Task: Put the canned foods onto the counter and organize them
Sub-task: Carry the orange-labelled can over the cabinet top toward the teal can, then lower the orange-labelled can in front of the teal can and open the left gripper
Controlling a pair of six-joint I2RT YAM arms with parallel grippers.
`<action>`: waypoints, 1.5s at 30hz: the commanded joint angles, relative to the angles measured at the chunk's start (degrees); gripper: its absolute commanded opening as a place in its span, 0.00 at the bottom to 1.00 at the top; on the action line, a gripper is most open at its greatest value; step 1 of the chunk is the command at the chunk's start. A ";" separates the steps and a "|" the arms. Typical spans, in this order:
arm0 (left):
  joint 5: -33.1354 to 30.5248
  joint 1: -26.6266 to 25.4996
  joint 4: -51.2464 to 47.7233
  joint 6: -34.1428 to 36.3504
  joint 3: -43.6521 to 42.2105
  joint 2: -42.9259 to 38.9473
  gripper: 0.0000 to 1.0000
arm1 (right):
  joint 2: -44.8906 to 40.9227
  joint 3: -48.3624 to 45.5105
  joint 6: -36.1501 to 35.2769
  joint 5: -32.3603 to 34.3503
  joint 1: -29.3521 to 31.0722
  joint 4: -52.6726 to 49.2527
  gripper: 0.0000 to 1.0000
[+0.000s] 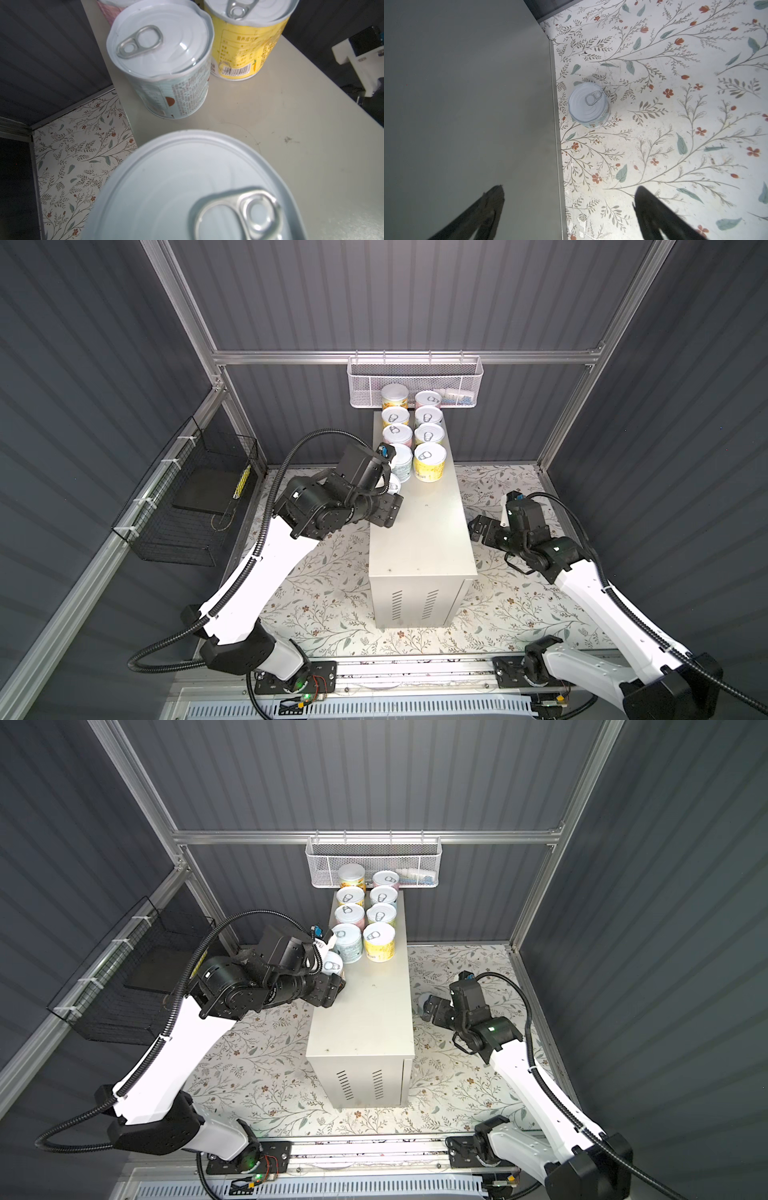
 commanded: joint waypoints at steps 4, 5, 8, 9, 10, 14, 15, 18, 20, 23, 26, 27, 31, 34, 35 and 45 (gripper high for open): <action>-0.46 -1.86 5.37 0.23 -0.14 0.79 0.00 | 0.16 -0.45 0.34 -0.09 -0.32 0.91 0.99; -0.44 -2.07 5.59 0.21 -0.22 0.93 0.00 | 0.20 -0.54 0.41 -0.16 -0.27 0.92 0.99; -0.44 -2.45 5.89 -0.01 -0.53 1.37 0.00 | 0.21 -0.73 0.41 -0.23 -0.29 1.19 0.99; -0.36 -2.53 6.15 -0.05 -0.73 1.38 0.00 | 0.20 -0.73 0.45 -0.21 -0.27 1.25 0.99; -0.39 -2.62 6.48 -0.14 -1.05 1.41 0.00 | 0.20 -0.73 0.41 -0.19 -0.35 1.21 0.99; -1.31 -2.61 7.56 -0.34 -2.36 1.38 0.00 | 0.27 -0.82 0.19 -0.17 -0.28 1.40 0.99; -1.55 -2.57 7.75 -0.37 -2.71 1.38 0.00 | 0.29 -0.82 0.20 -0.22 -0.27 1.37 0.99; -2.56 -2.58 7.96 -0.40 -3.28 1.73 0.00 | 0.42 -0.82 0.15 -0.33 -0.28 1.36 0.99; -3.69 -2.61 8.14 -0.40 -3.72 1.81 0.00 | 0.46 -0.76 0.15 -0.40 -0.33 1.37 0.99; -4.91 -2.59 8.43 -0.41 -4.05 1.62 0.15 | 0.40 -0.65 0.15 -0.45 -0.30 1.33 0.99; -5.84 -2.59 9.76 -0.12 -5.34 0.59 0.55 | 0.46 -0.38 0.06 -0.54 -0.32 1.30 0.99; -6.13 -2.57 10.18 -0.03 -5.80 0.29 0.59 | 0.54 -0.25 0.06 -0.62 -0.30 1.31 0.99; -5.42 -2.60 12.65 0.65 -7.37 -0.64 0.75 | 0.82 0.29 0.12 -0.79 -0.28 1.21 0.99; -4.50 -2.62 12.76 0.82 -7.66 -0.80 0.76 | 0.95 0.57 0.14 -1.05 -0.28 1.17 0.99; -3.80 -2.61 12.84 0.97 -7.90 -1.03 0.76 | 0.99 0.65 0.19 -1.13 -0.32 1.24 0.99; -0.34 -2.62 13.06 1.28 -10.77 -3.89 0.93 | 2.25 1.11 0.60 -3.03 -0.32 1.90 0.99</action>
